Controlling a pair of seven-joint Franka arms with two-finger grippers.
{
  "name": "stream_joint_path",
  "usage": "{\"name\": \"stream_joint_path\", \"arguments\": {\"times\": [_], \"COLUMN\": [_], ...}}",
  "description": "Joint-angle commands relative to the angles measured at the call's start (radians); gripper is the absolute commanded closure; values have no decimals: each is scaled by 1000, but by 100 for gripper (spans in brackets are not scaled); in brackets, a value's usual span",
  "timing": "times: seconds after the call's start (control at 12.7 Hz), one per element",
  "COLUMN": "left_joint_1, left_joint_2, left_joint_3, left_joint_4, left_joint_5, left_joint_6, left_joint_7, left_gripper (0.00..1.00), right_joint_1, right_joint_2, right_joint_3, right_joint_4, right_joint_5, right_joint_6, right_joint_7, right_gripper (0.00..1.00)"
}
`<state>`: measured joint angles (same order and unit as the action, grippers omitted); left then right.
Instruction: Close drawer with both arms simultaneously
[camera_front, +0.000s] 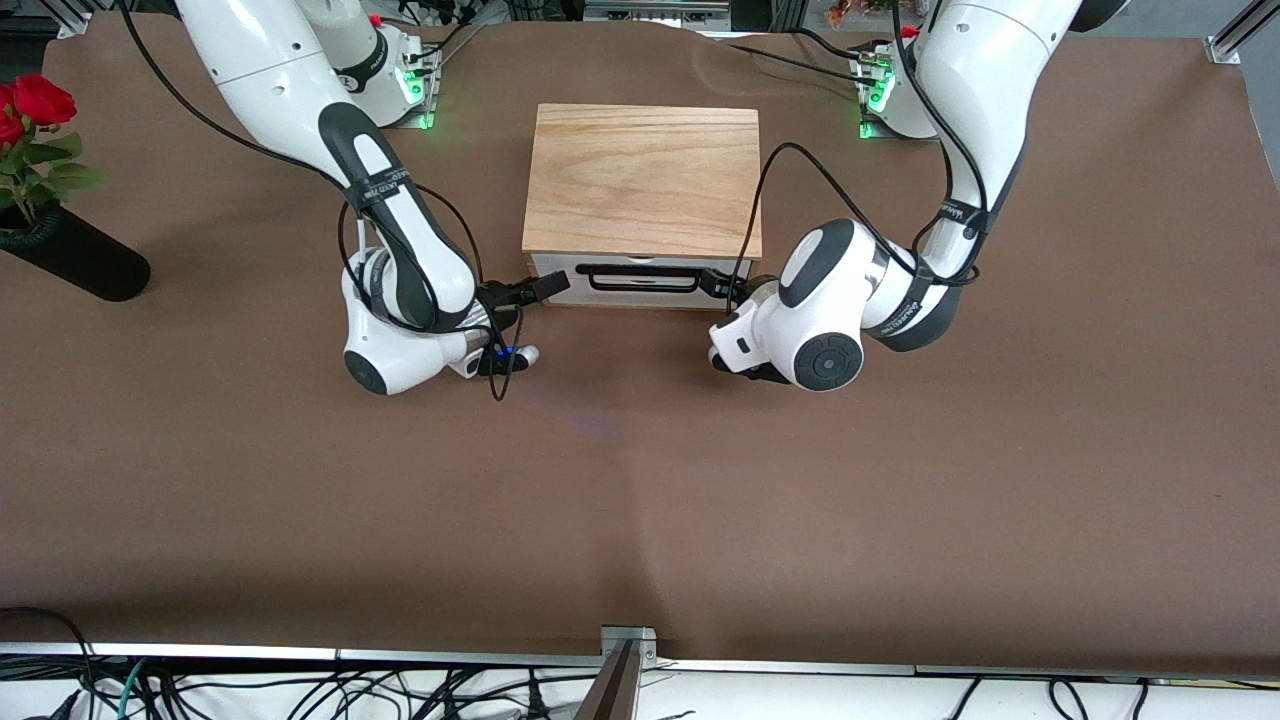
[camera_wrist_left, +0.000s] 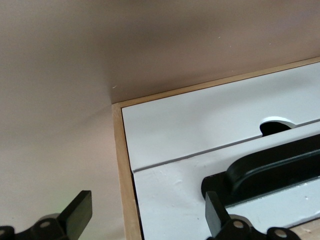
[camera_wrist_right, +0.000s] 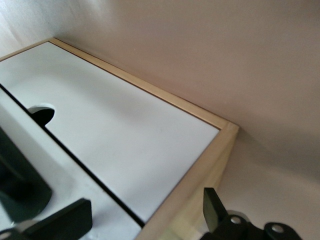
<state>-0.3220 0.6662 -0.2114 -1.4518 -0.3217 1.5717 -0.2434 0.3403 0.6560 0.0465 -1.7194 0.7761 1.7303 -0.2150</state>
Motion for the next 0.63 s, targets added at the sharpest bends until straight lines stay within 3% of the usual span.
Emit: {"name": "stream_joint_path", "arguments": {"times": [0.0,0.24,0.55], "left_joint_1": [4,6,9], "left_joint_2": [-28,-28,-19], "left_joint_3": [3,7,38], "left_joint_4": [-15,8,126], "left_joint_5": [-28,-17,-14], "left_joint_6": [-12,-9,1], "left_joint_7": [-5,-4,4], "left_gripper": [0,0,0], "right_joint_1": [-41,-84,-103], "right_joint_2": [-33,-35,-111], "right_joint_3": [-14,-14,-43], "right_joint_4": [84,167,230], "right_joint_5": [-41,-56,-274], "right_joint_6": [-69,-66,-58], "right_joint_7": [-23,-26,-34], "right_gripper": [0,0,0]}}
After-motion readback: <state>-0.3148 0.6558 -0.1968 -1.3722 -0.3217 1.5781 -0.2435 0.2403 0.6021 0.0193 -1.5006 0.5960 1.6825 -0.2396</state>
